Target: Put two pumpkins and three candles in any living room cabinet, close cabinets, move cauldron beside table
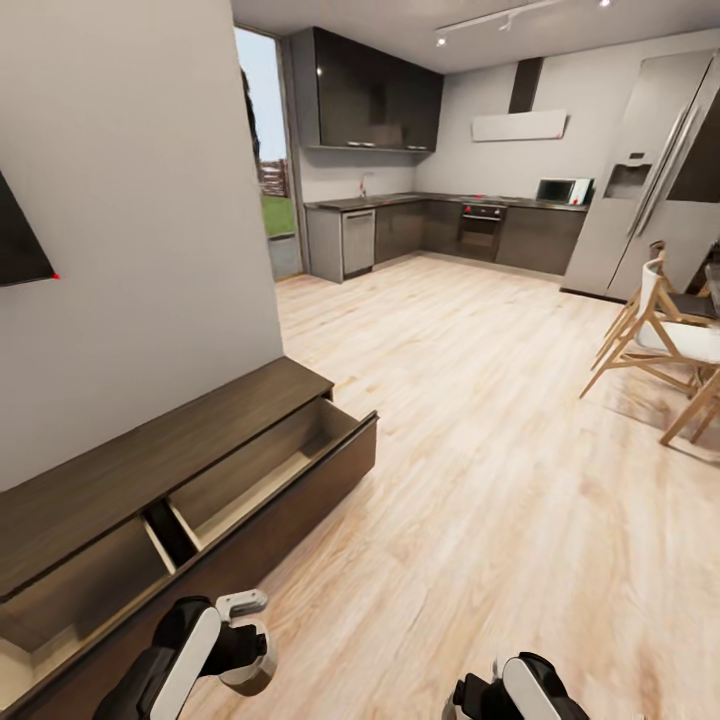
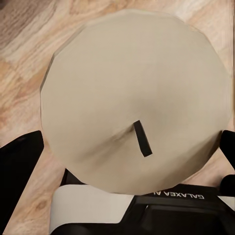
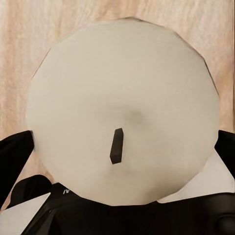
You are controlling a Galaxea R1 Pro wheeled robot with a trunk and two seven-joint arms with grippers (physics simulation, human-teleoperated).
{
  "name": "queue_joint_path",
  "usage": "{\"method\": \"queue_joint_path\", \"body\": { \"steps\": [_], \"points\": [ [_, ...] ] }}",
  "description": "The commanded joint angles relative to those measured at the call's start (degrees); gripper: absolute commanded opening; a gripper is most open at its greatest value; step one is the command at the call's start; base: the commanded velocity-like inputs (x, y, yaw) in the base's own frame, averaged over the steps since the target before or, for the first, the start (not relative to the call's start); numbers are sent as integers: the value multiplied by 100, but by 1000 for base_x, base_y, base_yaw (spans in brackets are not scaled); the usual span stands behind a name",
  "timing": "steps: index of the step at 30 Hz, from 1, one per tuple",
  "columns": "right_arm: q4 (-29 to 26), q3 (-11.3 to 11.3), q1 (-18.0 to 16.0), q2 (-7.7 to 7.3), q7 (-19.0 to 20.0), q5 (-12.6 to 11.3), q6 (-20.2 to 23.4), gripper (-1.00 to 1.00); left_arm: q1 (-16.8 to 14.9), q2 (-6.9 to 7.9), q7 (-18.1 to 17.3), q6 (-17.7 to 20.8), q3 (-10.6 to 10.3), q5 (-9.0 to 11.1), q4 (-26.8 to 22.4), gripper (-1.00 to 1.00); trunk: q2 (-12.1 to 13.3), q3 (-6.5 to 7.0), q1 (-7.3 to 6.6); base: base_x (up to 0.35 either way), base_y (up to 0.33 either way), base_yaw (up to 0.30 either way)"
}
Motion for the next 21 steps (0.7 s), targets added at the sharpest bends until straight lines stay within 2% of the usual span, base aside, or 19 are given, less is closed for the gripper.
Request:
{"method": "queue_joint_path", "body": {
  "steps": [1, 21],
  "points": [
    [0, 0, 0, -2, 0, -1, 0, -100, 0, 1, -6, -3, 1, 10, 0, -100, 0, 5, 0, 0, 0, -250],
    [131, 0, 0, 9, 0, 2, -15, -100, 0, 1, -6, -5, 1, 6, 0, -100, 0, 107, 0, 0, 0, -250]
  ]
}}
